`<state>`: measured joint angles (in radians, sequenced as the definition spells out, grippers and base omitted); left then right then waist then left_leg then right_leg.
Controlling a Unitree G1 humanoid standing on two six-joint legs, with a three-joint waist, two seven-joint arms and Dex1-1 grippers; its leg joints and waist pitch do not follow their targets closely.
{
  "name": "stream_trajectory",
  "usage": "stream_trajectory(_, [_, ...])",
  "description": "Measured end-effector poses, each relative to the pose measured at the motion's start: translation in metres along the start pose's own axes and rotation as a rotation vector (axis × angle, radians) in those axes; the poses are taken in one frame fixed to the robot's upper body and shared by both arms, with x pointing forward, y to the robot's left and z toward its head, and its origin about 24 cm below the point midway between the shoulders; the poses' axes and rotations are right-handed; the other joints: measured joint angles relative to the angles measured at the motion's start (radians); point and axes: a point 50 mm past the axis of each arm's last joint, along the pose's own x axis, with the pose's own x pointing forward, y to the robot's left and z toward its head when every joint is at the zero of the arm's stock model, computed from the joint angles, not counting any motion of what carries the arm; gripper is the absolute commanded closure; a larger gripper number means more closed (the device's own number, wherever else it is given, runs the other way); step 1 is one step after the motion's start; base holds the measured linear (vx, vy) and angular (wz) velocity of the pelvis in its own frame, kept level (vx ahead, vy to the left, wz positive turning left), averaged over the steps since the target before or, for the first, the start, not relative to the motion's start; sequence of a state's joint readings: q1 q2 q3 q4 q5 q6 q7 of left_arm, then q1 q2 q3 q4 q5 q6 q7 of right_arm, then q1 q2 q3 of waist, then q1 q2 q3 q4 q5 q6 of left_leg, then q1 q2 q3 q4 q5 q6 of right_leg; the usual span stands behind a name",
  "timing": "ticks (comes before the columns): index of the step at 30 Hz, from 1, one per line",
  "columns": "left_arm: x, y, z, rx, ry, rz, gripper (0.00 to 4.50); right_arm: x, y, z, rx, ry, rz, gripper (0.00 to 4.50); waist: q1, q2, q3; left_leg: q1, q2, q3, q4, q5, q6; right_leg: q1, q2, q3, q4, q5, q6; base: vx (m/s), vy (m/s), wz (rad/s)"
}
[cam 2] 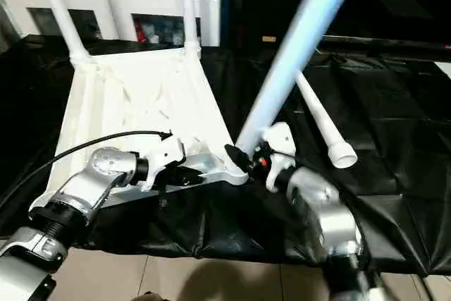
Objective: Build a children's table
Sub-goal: Insert table leg to table base
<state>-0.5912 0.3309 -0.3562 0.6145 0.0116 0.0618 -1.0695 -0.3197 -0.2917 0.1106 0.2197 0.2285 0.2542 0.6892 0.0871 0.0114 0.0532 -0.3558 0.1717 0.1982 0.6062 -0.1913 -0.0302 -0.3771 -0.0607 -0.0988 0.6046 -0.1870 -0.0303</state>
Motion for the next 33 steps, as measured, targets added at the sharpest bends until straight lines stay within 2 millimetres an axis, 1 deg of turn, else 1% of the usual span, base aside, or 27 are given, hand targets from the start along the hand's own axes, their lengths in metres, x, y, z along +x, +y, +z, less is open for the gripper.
stream_trajectory(4, [-0.003, 0.002, -0.002, -0.006, 0.001, -0.003, 4.50, 0.007, -0.006, 0.007, -0.034, 0.051, 0.082, 2.61, -0.001, 0.000, 0.000, 0.000, 0.000, 0.000, 0.000, 0.000, 0.000, 0.000, 0.000, 0.000, 0.000, 0.000, 0.000, 0.000, 0.000, 0.00])
stream_trajectory(11, [-0.008, 0.002, -0.003, 0.013, 0.007, -0.040, 4.50, 0.007, -0.006, 0.011, -0.074, 0.096, 0.191, 2.61, 0.004, -0.002, -0.001, 0.001, 0.000, 0.000, -0.002, 0.000, 0.000, 0.000, 0.000, 0.000, 0.000, 0.000, 0.000, 0.000, 0.000, 0.00])
stream_trajectory(16, [-0.011, 0.004, -0.003, 0.029, 0.011, -0.073, 4.50, 0.005, -0.007, 0.010, -0.076, 0.109, 0.241, 2.61, 0.004, -0.003, -0.001, 0.000, 0.000, 0.001, -0.004, 0.000, 0.000, 0.001, 0.000, 0.000, -0.003, 0.000, 0.000, 0.000, 0.000, 0.00])
stream_trajectory(21, [-0.017, 0.004, -0.004, 0.045, 0.017, -0.109, 4.50, 0.004, -0.004, 0.010, -0.084, 0.104, 0.303, 2.61, 0.006, -0.003, -0.002, 0.000, 0.000, 0.001, -0.005, 0.000, 0.000, 0.001, 0.000, 0.000, -0.004, 0.000, 0.000, 0.000, 0.000, 0.00])
stream_trajectory(26, [-0.021, 0.006, -0.007, 0.048, 0.021, -0.155, 4.50, 0.001, 0.000, 0.006, -0.093, 0.103, 0.362, 2.61, 0.011, -0.003, -0.002, 0.000, 0.000, 0.001, -0.006, 0.000, 0.000, 0.002, 0.000, 0.000, -0.004, -0.001, 0.000, 0.000, 0.000, 0.00])
stream_trajectory(33, [-0.021, 0.009, -0.008, 0.040, 0.033, -0.168, 4.50, 0.003, 0.004, 0.004, -0.095, 0.093, 0.375, 2.61, 0.015, -0.004, -0.002, 0.003, 0.000, 0.001, -0.006, 0.000, 0.000, 0.005, 0.000, 0.000, -0.005, -0.002, 0.001, 0.000, 0.000, 0.00])
